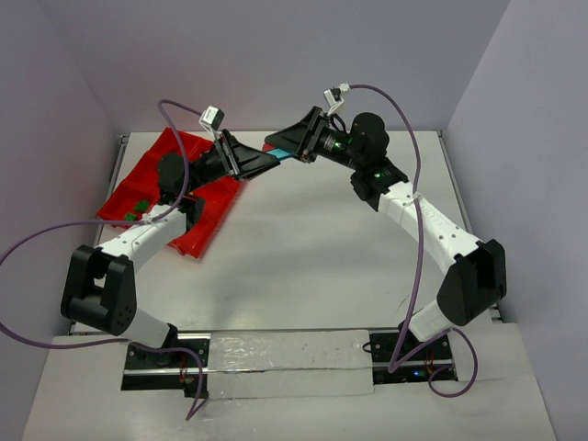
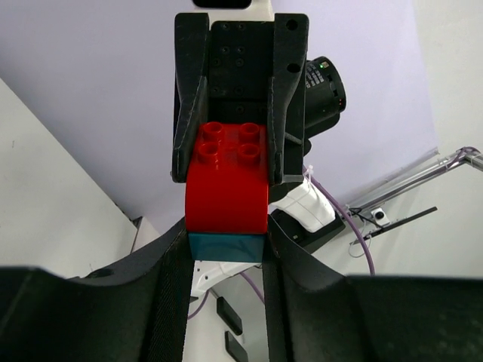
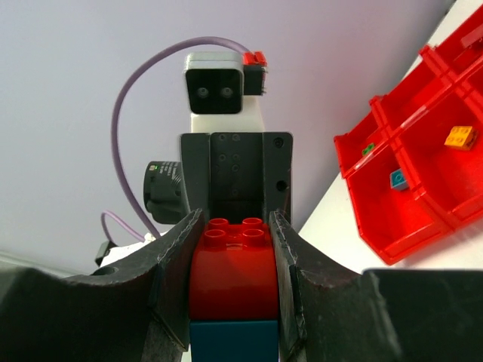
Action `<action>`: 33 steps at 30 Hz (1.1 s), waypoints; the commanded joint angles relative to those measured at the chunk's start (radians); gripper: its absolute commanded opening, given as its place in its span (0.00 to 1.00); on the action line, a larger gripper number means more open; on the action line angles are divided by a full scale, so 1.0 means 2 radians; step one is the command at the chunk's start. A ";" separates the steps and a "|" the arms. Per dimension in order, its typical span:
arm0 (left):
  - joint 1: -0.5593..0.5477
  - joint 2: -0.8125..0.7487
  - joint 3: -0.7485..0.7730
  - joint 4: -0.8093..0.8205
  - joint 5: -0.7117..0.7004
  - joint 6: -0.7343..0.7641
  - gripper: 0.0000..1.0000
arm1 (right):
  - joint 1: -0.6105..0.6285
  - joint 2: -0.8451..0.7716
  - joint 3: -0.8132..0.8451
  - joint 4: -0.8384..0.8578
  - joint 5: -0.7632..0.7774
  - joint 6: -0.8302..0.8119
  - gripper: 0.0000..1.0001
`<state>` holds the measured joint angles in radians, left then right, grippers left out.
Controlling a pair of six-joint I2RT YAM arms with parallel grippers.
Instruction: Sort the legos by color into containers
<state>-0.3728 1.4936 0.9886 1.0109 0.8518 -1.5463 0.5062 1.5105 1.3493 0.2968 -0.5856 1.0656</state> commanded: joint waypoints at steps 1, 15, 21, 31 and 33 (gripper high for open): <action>-0.004 0.000 0.021 0.039 -0.012 -0.004 0.25 | 0.005 -0.004 0.015 0.019 -0.006 -0.007 0.08; -0.002 -0.021 -0.003 0.028 -0.012 0.002 0.00 | 0.005 -0.015 0.004 0.006 -0.015 -0.026 0.29; 0.002 -0.024 -0.001 0.018 -0.009 0.009 0.00 | 0.005 -0.017 0.006 -0.002 -0.025 -0.034 0.38; 0.005 -0.036 0.003 -0.021 0.001 0.036 0.00 | 0.005 -0.024 0.006 -0.016 -0.022 -0.045 0.47; 0.005 -0.039 0.004 -0.031 0.001 0.043 0.00 | 0.005 -0.024 0.007 -0.017 -0.023 -0.045 0.49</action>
<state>-0.3710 1.4681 0.9783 0.9694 0.8585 -1.5115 0.5079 1.5036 1.3495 0.2802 -0.6075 1.0217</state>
